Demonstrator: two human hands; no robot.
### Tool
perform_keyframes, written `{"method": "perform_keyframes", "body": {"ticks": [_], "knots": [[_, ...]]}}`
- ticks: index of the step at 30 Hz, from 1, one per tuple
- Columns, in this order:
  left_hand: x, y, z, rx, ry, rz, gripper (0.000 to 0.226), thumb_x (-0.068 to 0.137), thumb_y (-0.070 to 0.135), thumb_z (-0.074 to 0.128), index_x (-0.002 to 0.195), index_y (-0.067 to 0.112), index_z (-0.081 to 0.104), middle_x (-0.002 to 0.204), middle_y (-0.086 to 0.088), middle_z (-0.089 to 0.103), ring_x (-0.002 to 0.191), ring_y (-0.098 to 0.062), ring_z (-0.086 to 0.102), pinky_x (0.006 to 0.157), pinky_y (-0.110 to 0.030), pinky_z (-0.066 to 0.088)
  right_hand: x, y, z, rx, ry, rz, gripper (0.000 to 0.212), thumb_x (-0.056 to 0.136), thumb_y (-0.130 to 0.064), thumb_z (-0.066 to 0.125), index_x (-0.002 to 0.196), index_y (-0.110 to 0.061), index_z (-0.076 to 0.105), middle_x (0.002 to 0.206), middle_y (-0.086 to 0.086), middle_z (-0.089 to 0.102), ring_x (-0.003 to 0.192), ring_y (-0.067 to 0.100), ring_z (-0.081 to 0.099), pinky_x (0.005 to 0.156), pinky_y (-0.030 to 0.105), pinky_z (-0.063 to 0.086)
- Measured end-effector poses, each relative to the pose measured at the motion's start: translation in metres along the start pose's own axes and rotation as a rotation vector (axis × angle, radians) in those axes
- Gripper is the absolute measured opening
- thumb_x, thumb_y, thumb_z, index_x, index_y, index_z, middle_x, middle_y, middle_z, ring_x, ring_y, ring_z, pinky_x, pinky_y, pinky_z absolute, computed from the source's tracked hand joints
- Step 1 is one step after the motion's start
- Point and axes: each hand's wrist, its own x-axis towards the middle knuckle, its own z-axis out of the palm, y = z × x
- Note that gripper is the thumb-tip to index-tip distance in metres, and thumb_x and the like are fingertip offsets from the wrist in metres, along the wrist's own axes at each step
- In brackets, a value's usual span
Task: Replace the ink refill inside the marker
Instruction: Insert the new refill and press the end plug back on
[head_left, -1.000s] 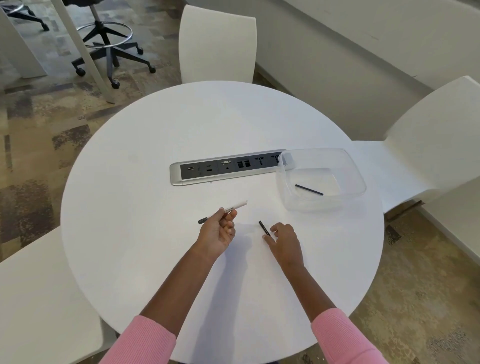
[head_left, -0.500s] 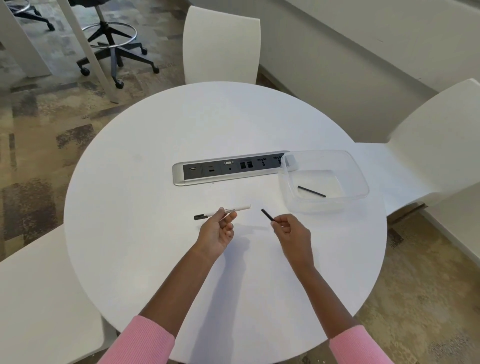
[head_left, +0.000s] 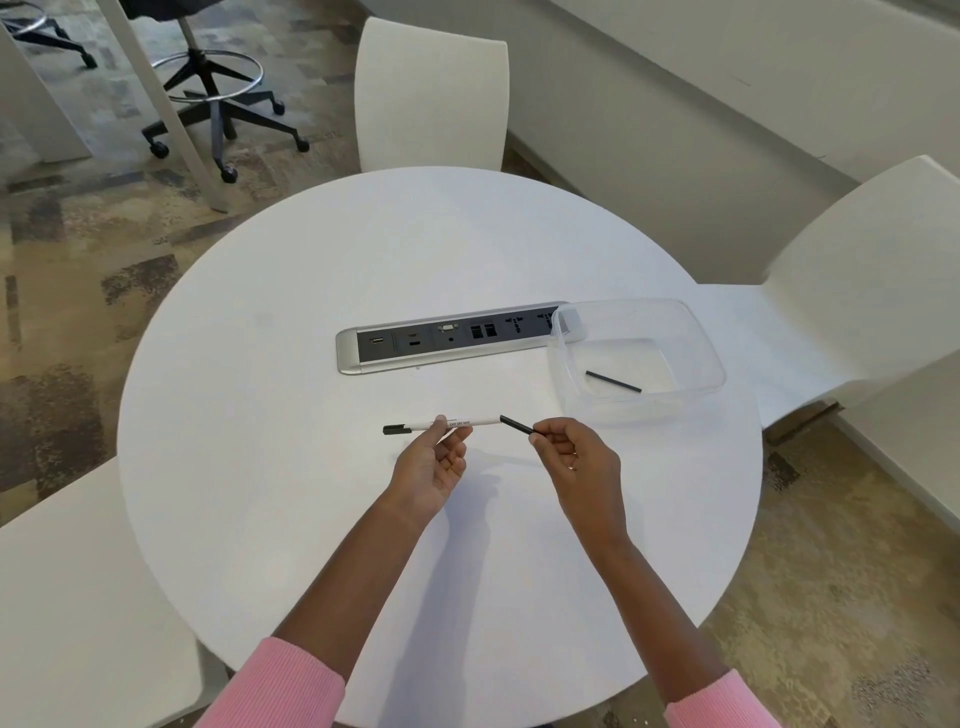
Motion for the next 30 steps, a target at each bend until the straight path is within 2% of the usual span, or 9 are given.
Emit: {"method": "perform_keyframes", "body": {"ticks": [4,10,15,18,21,24,27,30], "knots": [[-0.001,0.001,0.001,0.013,-0.002,0.021,0.018,0.092,0.018,0.053,0.076,0.011,0.056,0.05,-0.003,0.07,0.033,-0.005,0.054,0.036,-0.011,0.044,-0.001,-0.001,-0.003,-0.092,-0.001,-0.095,0.009,0.083,-0.006,0.062,0.091,-0.01,0.065,0.084,0.001,0.064,0.072,0.004,0.058,0.067,0.003,0.043],[0.0,0.001,0.002,0.109,0.007,0.105,0.02,0.094,0.018,0.05,0.074,0.013,0.056,0.049,0.001,0.069,0.034,-0.004,0.053,0.038,-0.011,0.044,0.004,-0.006,-0.007,-0.251,-0.056,-0.238,0.01,0.083,-0.001,0.061,0.09,-0.005,0.066,0.087,0.009,0.064,0.072,0.014,0.058,0.074,0.019,0.045],[-0.001,0.0,0.003,0.178,-0.009,0.154,0.019,0.094,0.019,0.049,0.077,0.014,0.056,0.049,0.004,0.068,0.04,-0.003,0.055,0.042,-0.013,0.048,0.007,-0.007,-0.004,-0.209,-0.085,-0.185,0.01,0.082,-0.003,0.062,0.091,-0.005,0.067,0.088,0.01,0.067,0.074,0.014,0.059,0.072,0.012,0.045],[-0.001,-0.001,0.006,0.17,-0.041,0.171,0.018,0.094,0.018,0.049,0.079,0.011,0.057,0.05,0.003,0.069,0.041,-0.002,0.059,0.045,-0.014,0.051,0.008,-0.008,0.0,-0.116,-0.082,-0.079,0.009,0.082,-0.006,0.063,0.09,-0.007,0.068,0.084,0.005,0.067,0.071,0.006,0.06,0.067,0.004,0.044],[-0.002,-0.004,0.009,0.141,-0.078,0.166,0.019,0.094,0.016,0.048,0.079,0.01,0.057,0.051,0.001,0.069,0.044,-0.005,0.063,0.048,-0.015,0.054,0.009,-0.008,0.006,-0.033,-0.054,0.051,0.007,0.083,-0.01,0.064,0.086,-0.008,0.069,0.072,-0.004,0.066,0.061,0.0,0.059,0.06,0.004,0.045],[-0.002,-0.004,0.009,0.1,-0.077,0.164,0.02,0.094,0.014,0.048,0.078,0.008,0.057,0.05,0.0,0.068,0.047,-0.008,0.066,0.05,-0.017,0.056,0.01,-0.008,0.009,0.022,-0.041,0.116,0.009,0.083,-0.011,0.063,0.088,-0.007,0.069,0.071,-0.006,0.065,0.062,0.004,0.06,0.057,0.004,0.047],[-0.001,-0.003,0.009,0.066,-0.066,0.162,0.019,0.093,0.011,0.05,0.077,0.006,0.059,0.058,-0.005,0.067,0.049,-0.01,0.067,0.051,-0.018,0.056,0.006,-0.009,0.009,-0.024,-0.042,0.032,0.013,0.083,-0.007,0.062,0.096,-0.008,0.067,0.086,0.001,0.068,0.073,0.008,0.062,0.068,0.005,0.047],[-0.001,-0.002,0.009,0.065,-0.069,0.17,0.015,0.091,0.009,0.053,0.078,0.005,0.059,0.065,-0.006,0.066,0.05,-0.01,0.067,0.052,-0.018,0.057,0.003,-0.009,0.008,-0.171,-0.057,-0.13,0.016,0.085,-0.004,0.059,0.099,-0.007,0.066,0.091,0.008,0.068,0.081,0.018,0.062,0.076,0.021,0.049]]}}
